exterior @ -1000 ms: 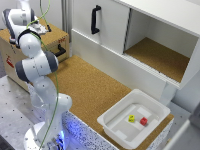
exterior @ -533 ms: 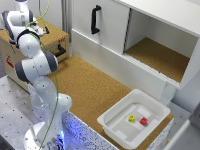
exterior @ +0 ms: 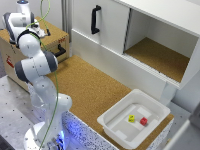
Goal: Switch off the green light
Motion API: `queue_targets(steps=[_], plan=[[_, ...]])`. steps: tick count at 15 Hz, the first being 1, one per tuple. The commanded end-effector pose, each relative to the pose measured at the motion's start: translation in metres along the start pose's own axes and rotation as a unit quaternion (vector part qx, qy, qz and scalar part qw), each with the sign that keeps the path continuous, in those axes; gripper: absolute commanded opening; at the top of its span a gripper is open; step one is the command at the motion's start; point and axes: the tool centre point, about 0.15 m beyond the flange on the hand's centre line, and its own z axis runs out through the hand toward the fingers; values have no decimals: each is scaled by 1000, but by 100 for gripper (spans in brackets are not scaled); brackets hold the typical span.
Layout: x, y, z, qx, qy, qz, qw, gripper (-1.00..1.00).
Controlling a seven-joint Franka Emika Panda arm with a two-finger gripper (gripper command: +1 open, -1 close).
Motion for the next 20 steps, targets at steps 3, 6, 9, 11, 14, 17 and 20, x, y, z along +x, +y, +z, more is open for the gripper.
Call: queue_targets(steps=[3,6,9,11,14,17,20], plan=[[15,-16,-60,-18,-35,-33,999,100],[10,-4,-47,-25,-59,-29,998,100],[4,7,-42,-31,-60,-22,997,100],[2,12,-43,-34,-50,-15,998,100],[0,16,-47,-47,-41,-6,998,100],[1,17,-50,-56,-34,-6,998,100],[1,17,-50,-56,-34,-6,998,100]])
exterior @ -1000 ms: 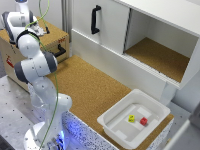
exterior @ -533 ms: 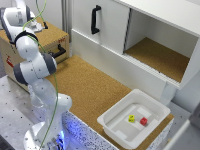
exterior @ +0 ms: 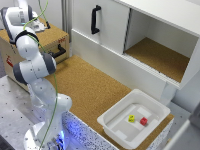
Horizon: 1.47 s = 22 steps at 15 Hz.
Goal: Switch off the green light
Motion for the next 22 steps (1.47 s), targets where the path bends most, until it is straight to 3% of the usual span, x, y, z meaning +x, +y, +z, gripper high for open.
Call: queue_targets(steps=[1,7,8,11,14,18,22], plan=[[14,2,-5,-22,-28,-4,999,100],[14,2,-5,-22,-28,-4,999,100],[-9,4,-3,-3,6,2,1000,100],[-66,36,-4,-13,6,13,1000,100],[-141,79,2,-1,42,60,997,100],[-241,113,15,4,51,112,992,100],[-288,156,19,4,31,131,991,100]])
